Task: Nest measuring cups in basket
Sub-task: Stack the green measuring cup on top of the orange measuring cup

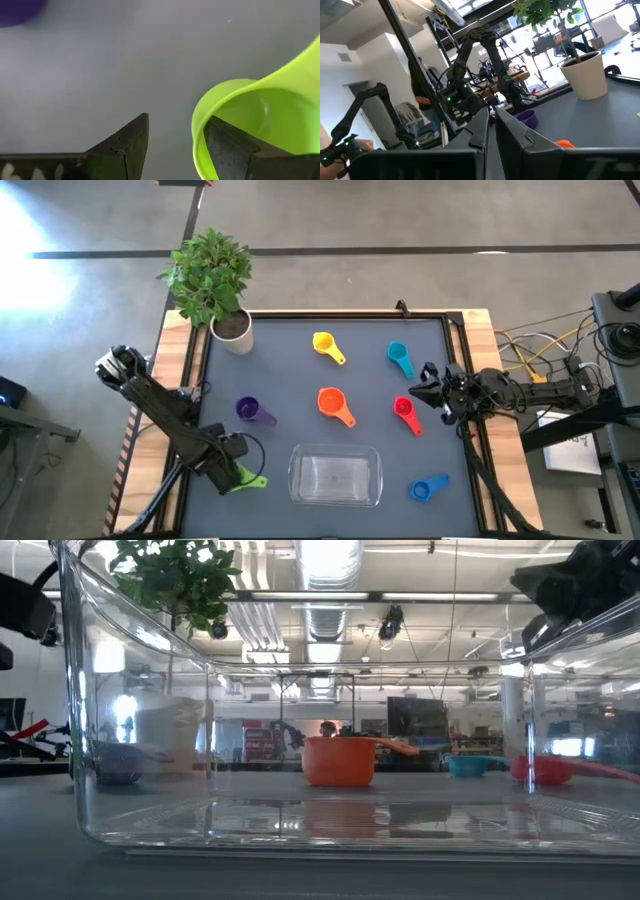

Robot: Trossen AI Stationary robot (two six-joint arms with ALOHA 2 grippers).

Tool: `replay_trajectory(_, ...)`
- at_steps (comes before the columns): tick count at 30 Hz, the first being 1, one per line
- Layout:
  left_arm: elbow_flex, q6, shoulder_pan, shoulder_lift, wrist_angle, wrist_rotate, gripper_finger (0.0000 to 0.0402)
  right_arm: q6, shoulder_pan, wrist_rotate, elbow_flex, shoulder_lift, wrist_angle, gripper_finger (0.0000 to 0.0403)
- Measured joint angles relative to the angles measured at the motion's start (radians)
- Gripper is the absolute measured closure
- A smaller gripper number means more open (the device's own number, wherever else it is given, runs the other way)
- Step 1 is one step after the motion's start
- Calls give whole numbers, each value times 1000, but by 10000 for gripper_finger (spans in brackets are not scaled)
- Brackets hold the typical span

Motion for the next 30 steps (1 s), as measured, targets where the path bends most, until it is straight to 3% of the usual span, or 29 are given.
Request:
replay_trajectory(5, 0, 38, 0, 43, 22, 17, 262, 4, 0, -1, 0, 0, 0, 380)
replay_trajectory(12, 0, 96, 1, 63, 47, 33, 390, 6, 0, 0, 0, 0, -1, 380)
replay_trajectory(18, 39, 103, 9, 14, -61, -4, 400, 6, 0, 3, 0, 0, 0, 380)
replay_trajectory(22, 106, 128, 24, -44, -169, -110, 401, 6, 0, 3, 0, 0, 3, 380)
replay_trajectory(27, 172, 282, 95, -136, -183, -277, 401, 6, 0, 72, 0, 0, 2, 380)
replay_trajectory(30, 186, 387, 191, -185, -182, -291, 401, -5, 0, 118, 0, 0, 2, 380)
